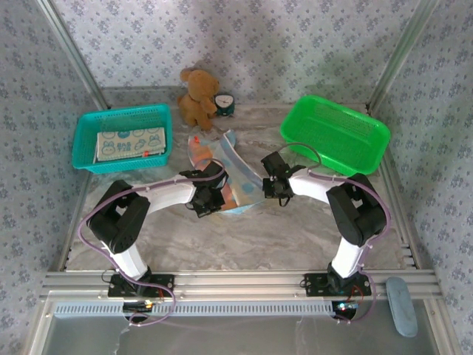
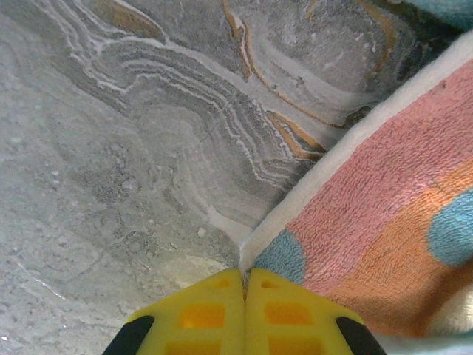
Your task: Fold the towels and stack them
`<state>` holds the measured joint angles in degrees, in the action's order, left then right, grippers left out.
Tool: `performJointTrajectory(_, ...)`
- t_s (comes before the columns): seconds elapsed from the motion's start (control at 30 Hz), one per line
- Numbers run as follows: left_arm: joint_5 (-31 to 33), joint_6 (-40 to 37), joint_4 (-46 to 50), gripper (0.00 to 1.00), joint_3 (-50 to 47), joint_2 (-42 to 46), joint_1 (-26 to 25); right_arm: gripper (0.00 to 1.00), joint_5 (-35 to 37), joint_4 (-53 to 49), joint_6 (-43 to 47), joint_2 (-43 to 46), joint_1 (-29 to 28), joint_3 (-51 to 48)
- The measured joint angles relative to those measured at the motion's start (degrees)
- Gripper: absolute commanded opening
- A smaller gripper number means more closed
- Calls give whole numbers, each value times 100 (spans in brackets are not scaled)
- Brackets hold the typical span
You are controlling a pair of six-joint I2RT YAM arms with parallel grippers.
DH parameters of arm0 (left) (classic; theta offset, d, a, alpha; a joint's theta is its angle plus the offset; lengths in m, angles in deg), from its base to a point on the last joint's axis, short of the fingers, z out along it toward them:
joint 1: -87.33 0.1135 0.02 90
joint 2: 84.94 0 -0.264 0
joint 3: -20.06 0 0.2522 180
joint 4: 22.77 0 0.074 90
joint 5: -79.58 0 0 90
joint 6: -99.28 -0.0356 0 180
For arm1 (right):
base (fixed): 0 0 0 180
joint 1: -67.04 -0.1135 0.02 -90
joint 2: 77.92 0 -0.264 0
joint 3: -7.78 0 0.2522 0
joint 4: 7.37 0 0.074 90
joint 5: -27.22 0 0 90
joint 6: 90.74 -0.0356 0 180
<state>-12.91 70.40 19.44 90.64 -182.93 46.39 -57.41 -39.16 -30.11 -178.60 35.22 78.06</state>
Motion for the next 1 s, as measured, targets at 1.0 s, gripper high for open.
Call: performJointTrajectory(1.0,2225,-1967,1980,0,3228,1921,96,0,890,-103,184,3508,-520,1058)
